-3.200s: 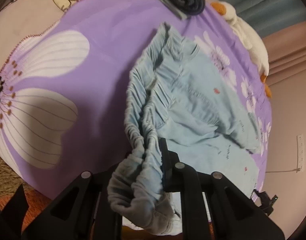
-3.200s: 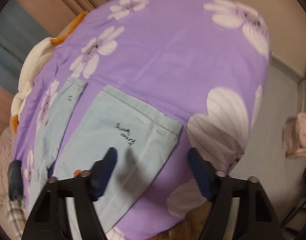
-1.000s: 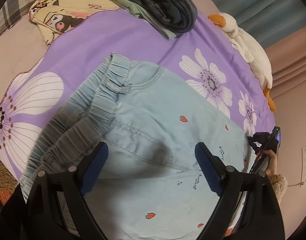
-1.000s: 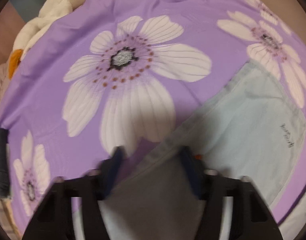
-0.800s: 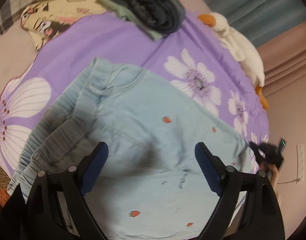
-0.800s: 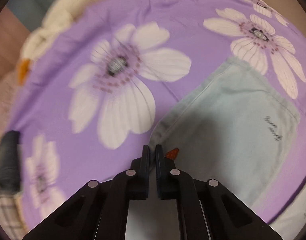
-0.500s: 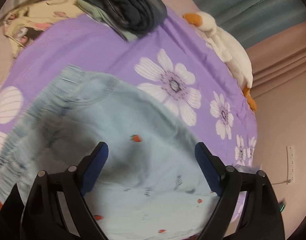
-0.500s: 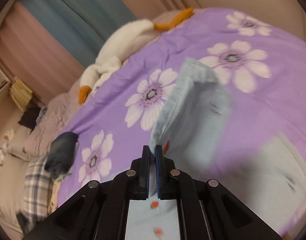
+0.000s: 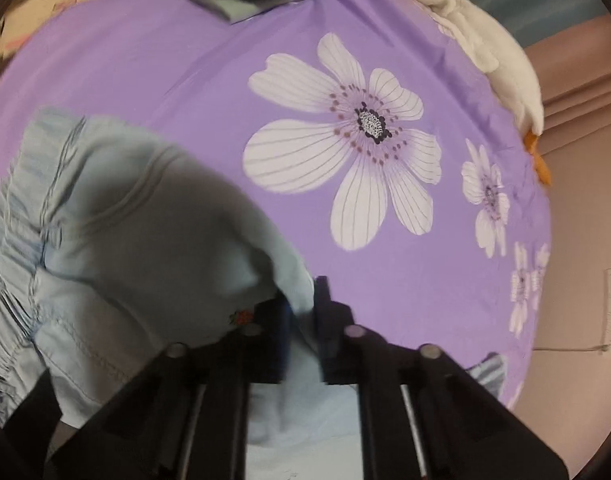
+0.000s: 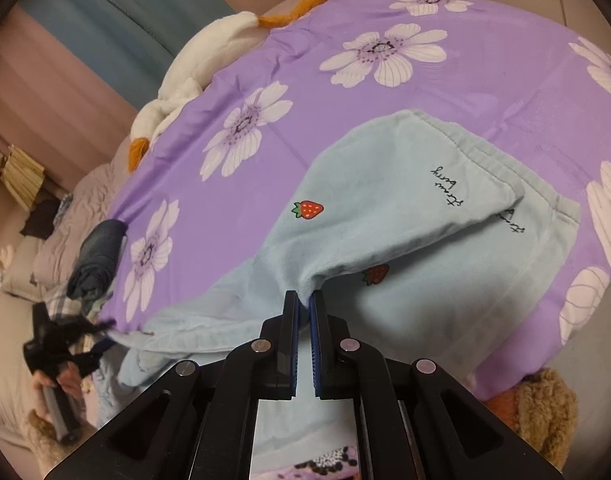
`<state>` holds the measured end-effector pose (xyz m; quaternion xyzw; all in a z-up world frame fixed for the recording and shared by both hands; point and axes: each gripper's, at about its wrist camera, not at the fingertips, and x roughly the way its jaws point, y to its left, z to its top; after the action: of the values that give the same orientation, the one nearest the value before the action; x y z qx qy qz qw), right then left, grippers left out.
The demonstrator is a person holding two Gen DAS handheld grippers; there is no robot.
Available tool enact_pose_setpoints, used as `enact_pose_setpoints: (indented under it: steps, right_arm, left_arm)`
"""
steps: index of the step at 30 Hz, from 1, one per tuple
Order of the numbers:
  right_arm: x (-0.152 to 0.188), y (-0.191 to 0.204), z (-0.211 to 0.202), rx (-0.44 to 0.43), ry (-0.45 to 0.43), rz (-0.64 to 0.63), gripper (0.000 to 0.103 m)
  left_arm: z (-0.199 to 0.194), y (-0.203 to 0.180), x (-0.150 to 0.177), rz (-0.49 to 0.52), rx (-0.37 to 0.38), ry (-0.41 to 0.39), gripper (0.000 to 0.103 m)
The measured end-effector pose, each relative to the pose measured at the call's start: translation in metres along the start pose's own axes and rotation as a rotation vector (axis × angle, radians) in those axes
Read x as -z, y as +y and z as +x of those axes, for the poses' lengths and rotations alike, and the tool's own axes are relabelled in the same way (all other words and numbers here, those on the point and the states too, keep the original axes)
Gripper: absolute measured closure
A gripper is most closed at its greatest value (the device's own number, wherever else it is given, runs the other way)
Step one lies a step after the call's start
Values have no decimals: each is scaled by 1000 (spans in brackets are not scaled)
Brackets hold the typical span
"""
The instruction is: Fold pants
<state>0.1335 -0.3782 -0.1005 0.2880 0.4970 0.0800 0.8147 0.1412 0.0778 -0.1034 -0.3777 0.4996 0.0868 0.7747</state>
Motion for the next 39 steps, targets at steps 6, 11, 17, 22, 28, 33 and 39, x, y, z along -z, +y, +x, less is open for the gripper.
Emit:
enact_pose_setpoints:
  steps: [6,11,17,22,28,33,39]
  right_arm:
    - [-3,9,-4,25,-29,-43,98]
    - [-6,5,-36,3,-70,-41,98]
    - [22,-24,-27,44,27,35,98]
    - [40,-52,-11,44,104,135,98]
    - [22,-71,-12,94,30,179,87]
    - [0,-96,-6,135,-1,216,83]
    - [-19,-96,2,163,-15,192,99]
  left_arm:
    - [-79,1,33,90,158,-90,97]
    - [-129,18,93,190,234,-76,96]
    - [-84,81,148,71,135,156,95]
    - [-71,106,149,-11,120,181,87]
    - [-93,119,123,-26,12,16,58]
    - [-88,140,104,-45,-48,-65,69]
    - [-99,131,88,13,-34,-48,88]
